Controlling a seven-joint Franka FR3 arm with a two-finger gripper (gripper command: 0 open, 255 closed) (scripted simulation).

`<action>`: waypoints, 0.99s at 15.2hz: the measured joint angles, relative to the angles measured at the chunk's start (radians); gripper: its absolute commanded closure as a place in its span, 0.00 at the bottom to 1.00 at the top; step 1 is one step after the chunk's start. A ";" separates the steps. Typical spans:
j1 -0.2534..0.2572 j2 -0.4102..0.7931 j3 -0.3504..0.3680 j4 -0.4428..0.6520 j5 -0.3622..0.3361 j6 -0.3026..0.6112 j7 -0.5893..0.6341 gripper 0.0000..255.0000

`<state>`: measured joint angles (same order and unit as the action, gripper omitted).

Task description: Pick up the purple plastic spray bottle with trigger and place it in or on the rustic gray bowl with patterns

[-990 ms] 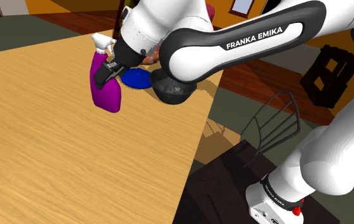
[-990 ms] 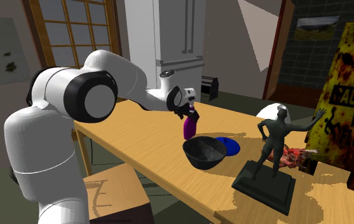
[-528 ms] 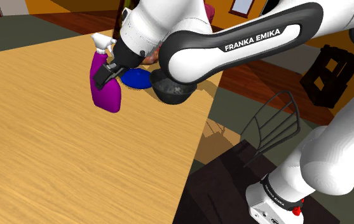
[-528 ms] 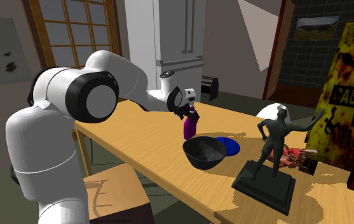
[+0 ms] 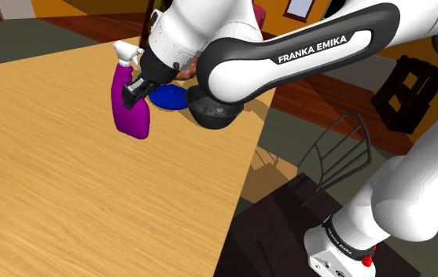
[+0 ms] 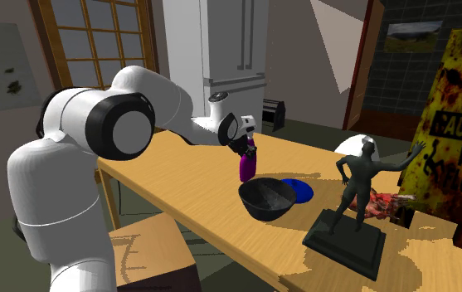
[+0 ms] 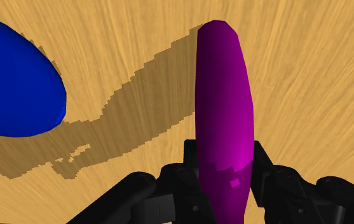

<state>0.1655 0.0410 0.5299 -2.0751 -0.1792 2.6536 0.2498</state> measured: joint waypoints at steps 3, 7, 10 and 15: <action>0.000 -0.004 0.001 0.003 0.005 -0.006 -0.004 1.00; -0.002 -0.025 0.002 0.027 0.036 -0.048 -0.028 1.00; -0.003 -0.033 0.002 0.058 0.051 -0.084 -0.042 1.00; -0.003 -0.058 0.002 0.103 0.081 -0.149 -0.065 1.00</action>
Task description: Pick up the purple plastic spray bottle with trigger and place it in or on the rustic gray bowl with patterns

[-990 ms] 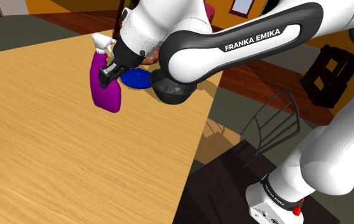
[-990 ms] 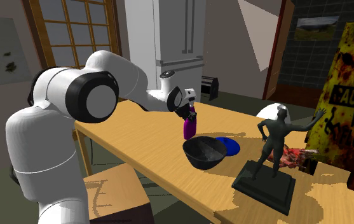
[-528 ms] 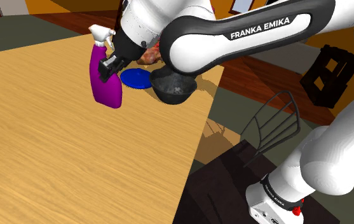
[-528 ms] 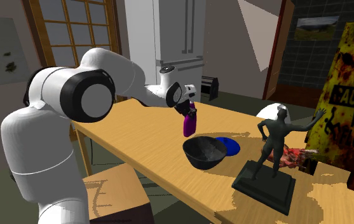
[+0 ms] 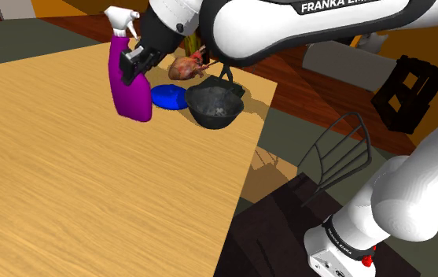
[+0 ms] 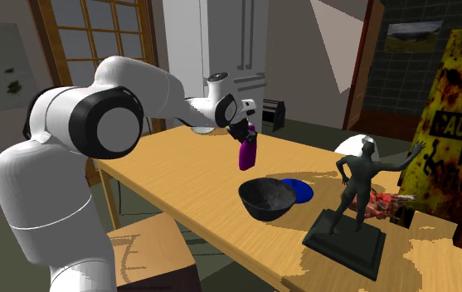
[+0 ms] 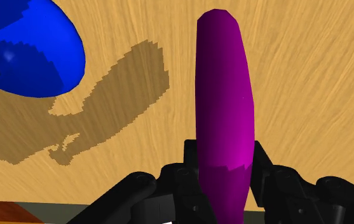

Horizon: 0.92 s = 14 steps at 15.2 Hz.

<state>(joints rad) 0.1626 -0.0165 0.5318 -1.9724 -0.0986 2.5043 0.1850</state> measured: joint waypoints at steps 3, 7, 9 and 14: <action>0.001 -0.008 0.000 0.029 0.009 -0.036 -0.007 1.00; -0.001 -0.018 -0.003 0.078 0.025 -0.092 -0.023 1.00; 0.001 -0.020 -0.001 0.101 0.027 -0.117 -0.022 1.00; 0.000 -0.024 -0.003 0.165 0.035 -0.185 -0.032 1.00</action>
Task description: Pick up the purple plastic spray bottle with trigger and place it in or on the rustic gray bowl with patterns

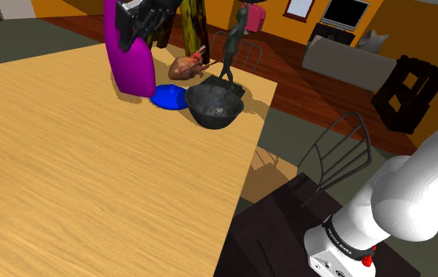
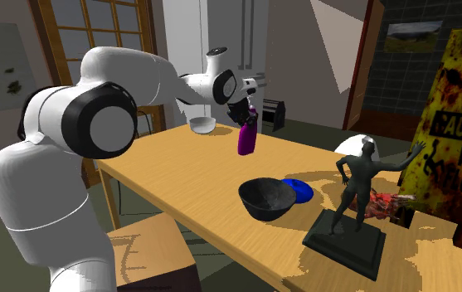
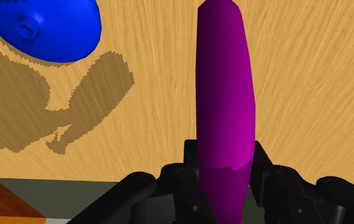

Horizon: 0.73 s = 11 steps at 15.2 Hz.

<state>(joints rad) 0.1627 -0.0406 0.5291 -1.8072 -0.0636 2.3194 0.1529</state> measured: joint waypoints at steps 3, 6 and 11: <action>0.000 0.008 0.001 0.047 -0.003 -0.040 0.000 1.00; 0.001 0.006 0.001 0.081 0.000 -0.075 -0.004 1.00; -0.026 -0.127 -0.067 -0.047 0.127 -0.065 -0.138 1.00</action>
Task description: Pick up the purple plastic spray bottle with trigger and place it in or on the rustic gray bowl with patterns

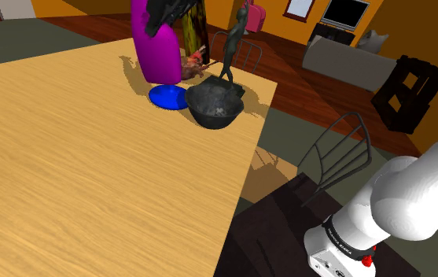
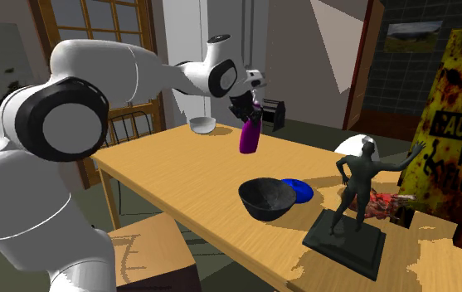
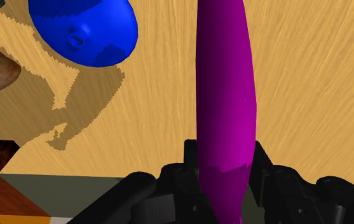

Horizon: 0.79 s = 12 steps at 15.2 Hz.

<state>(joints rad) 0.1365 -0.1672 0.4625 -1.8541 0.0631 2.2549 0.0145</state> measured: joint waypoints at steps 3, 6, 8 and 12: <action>-0.005 -0.090 -0.064 -0.101 0.079 0.011 -0.102 1.00; -0.005 -0.170 -0.131 -0.174 0.137 -0.002 -0.195 1.00; -0.003 -0.221 -0.171 -0.230 0.166 -0.004 -0.248 1.00; -0.004 -0.303 -0.258 -0.304 0.203 -0.030 -0.353 1.00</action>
<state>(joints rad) 0.1320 -0.4701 0.2042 -2.1586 0.2660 2.2251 -0.3382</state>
